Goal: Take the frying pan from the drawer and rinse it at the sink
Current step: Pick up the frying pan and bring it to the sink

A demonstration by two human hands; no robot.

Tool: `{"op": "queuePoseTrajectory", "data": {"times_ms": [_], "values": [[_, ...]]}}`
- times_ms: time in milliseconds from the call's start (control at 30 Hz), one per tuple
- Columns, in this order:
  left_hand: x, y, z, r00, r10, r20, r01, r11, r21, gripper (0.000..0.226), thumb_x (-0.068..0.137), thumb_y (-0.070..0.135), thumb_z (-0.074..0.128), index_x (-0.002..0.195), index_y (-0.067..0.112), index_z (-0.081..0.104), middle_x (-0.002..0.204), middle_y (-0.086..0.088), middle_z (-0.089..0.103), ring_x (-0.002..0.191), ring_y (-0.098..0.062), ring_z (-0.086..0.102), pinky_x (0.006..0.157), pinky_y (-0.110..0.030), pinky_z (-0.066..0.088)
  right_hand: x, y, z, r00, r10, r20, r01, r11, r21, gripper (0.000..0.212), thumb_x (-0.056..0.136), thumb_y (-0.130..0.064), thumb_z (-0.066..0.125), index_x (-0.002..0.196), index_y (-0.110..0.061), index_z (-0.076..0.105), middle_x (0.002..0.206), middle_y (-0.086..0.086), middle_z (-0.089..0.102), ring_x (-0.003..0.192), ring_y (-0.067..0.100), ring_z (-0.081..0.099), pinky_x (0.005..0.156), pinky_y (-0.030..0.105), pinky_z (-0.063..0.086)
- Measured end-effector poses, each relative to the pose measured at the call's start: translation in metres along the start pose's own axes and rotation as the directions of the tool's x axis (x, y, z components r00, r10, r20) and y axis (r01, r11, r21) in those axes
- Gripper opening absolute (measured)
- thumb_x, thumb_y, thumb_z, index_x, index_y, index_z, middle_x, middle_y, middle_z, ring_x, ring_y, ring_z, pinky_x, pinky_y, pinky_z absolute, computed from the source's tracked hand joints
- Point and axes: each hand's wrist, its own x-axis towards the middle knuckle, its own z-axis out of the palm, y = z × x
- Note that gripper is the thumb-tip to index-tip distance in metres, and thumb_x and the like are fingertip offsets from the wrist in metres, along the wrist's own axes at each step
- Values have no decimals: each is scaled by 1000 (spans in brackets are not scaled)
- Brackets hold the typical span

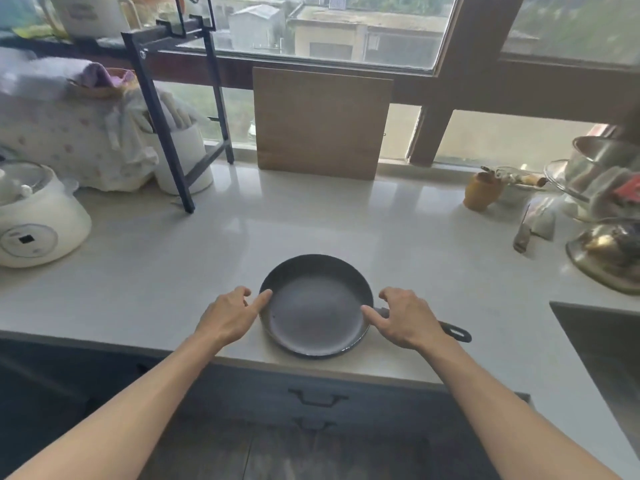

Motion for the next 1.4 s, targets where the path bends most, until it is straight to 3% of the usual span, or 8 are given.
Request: {"op": "queuePoseTrajectory", "data": {"times_ms": [100,200,267,433,800,1033,1200,1400], "values": [[34,-7,7,999,1,45,-2,1000,7,91,93,90,33,147,24,62,132,-3,78,115,-31,77,108,-52,56,23,2,16,996,57,65,-46,987,-152,72,97,-77,37,127,-18,65,128,4,71,121,29,64,104,49,47],[54,-13,15,988,32,153,-17,995,-97,63,105,72,44,137,23,65,118,-5,78,82,-25,84,92,-50,66,34,7,28,974,115,193,-82,981,-174,63,98,-77,36,108,-21,65,112,3,74,108,30,68,97,45,52],[61,-14,16,974,73,216,-41,988,-149,43,110,56,52,136,24,63,111,-5,80,73,-25,84,85,-50,69,36,9,31,964,133,230,-99,983,-152,53,98,-74,41,96,-24,61,103,1,72,101,29,68,91,42,55],[74,-19,16,965,102,241,-53,978,-201,27,111,31,58,133,19,67,80,-4,85,68,-25,84,83,-50,70,38,9,27,969,110,222,-99,993,-62,47,98,-59,52,88,-15,66,88,2,73,89,30,68,81,40,56],[73,104,-21,911,316,263,-259,938,-231,25,111,36,63,131,27,74,77,13,83,64,-15,79,70,-34,67,-14,55,-58,971,228,69,-234,968,90,50,96,-58,50,73,-15,59,68,-3,66,77,27,68,71,39,54],[40,266,6,743,564,360,-521,825,-219,27,111,35,62,130,28,81,75,7,83,64,-15,78,69,-34,66,-103,135,-155,899,435,-49,-426,895,132,53,90,-66,44,75,-18,61,75,-6,69,83,24,67,76,39,58],[-1,389,70,582,671,458,-667,717,-203,27,112,34,61,131,29,80,76,10,84,66,-14,80,66,-32,66,-182,209,-200,776,617,-129,-590,783,198,49,93,-55,51,62,-18,48,60,-3,58,68,26,58,62,38,46],[-65,507,186,400,718,570,-777,595,-204,28,112,34,61,135,31,76,79,7,85,67,-14,81,67,-34,68,-273,302,-206,619,775,-124,-735,628,257,50,97,-56,50,65,-18,48,67,1,65,64,24,59,57,37,43]]}}
